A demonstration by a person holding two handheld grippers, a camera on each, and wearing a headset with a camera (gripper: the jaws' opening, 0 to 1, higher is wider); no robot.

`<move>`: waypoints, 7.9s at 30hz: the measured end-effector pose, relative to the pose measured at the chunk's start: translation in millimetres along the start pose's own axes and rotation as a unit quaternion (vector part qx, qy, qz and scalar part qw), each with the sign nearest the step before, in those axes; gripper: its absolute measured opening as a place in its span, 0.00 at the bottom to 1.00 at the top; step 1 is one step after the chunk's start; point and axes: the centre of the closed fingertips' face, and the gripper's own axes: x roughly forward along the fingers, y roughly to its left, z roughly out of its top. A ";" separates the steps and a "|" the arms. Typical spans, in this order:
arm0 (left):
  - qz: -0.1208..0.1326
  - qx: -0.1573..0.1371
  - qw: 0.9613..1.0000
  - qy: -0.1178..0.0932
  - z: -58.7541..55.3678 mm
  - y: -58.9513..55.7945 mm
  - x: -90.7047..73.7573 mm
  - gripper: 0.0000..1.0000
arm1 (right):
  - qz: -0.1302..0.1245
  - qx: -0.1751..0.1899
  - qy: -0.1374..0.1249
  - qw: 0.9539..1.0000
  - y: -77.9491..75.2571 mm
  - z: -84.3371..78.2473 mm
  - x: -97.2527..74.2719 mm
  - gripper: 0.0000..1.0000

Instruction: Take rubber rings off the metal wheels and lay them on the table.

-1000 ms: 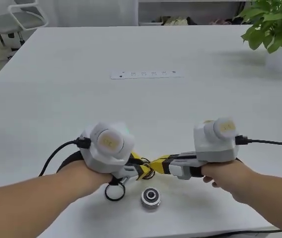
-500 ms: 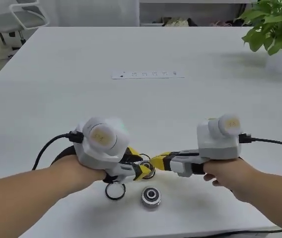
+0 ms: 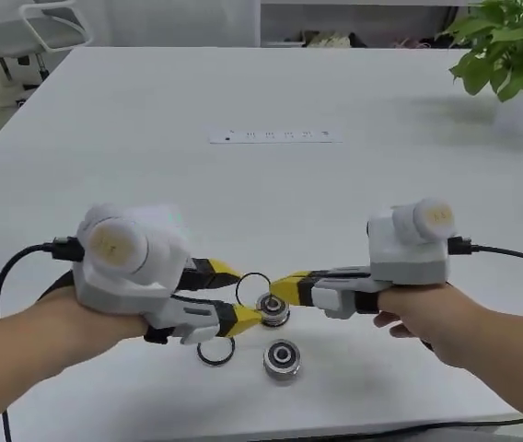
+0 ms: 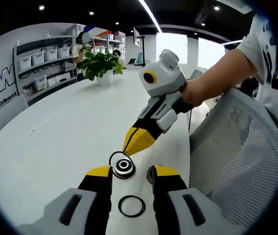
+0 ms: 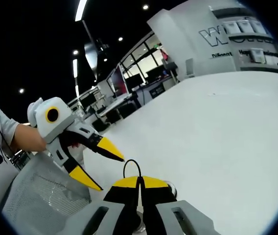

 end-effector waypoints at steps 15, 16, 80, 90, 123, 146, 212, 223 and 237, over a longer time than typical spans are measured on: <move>0.017 -0.007 1.000 -0.016 -2.6 -0.1 -41.8 0.41 | 0.017 -0.008 0.021 1.000 19.6 -0.1 13.5 0.00; 0.019 -0.008 1.000 -0.016 -3.9 0.8 -44.3 0.41 | 0.019 -0.009 0.024 1.000 20.6 -0.4 15.4 0.00; 0.050 -0.037 0.998 0.018 -45.2 13.4 -71.6 0.52 | -0.006 0.012 0.121 0.993 14.1 -48.8 44.8 0.07; 0.041 -0.032 0.998 0.018 -37.0 13.4 -62.9 0.52 | -0.014 0.009 0.088 0.996 10.2 -28.1 29.7 0.11; 0.005 -0.021 1.000 0.018 -6.7 24.1 -8.4 0.50 | -0.073 -0.030 0.060 0.995 -37.8 -26.1 -14.9 0.22; -0.014 -0.026 0.998 0.046 -20.1 24.0 32.2 0.46 | -0.073 -0.072 0.083 0.991 -51.5 -45.9 -7.1 0.24; -0.025 -0.059 0.996 0.057 -26.7 19.5 78.1 0.07 | -0.048 -0.161 0.094 0.981 -43.2 -54.6 6.3 0.14; -0.005 0.034 0.998 0.049 -25.4 16.4 77.6 0.07 | -0.054 -0.179 0.102 0.977 -41.8 -55.9 7.4 0.14; 0.001 0.040 0.998 0.052 -22.6 16.1 77.5 0.06 | -0.060 -0.161 0.110 0.979 -43.1 -60.1 4.3 0.01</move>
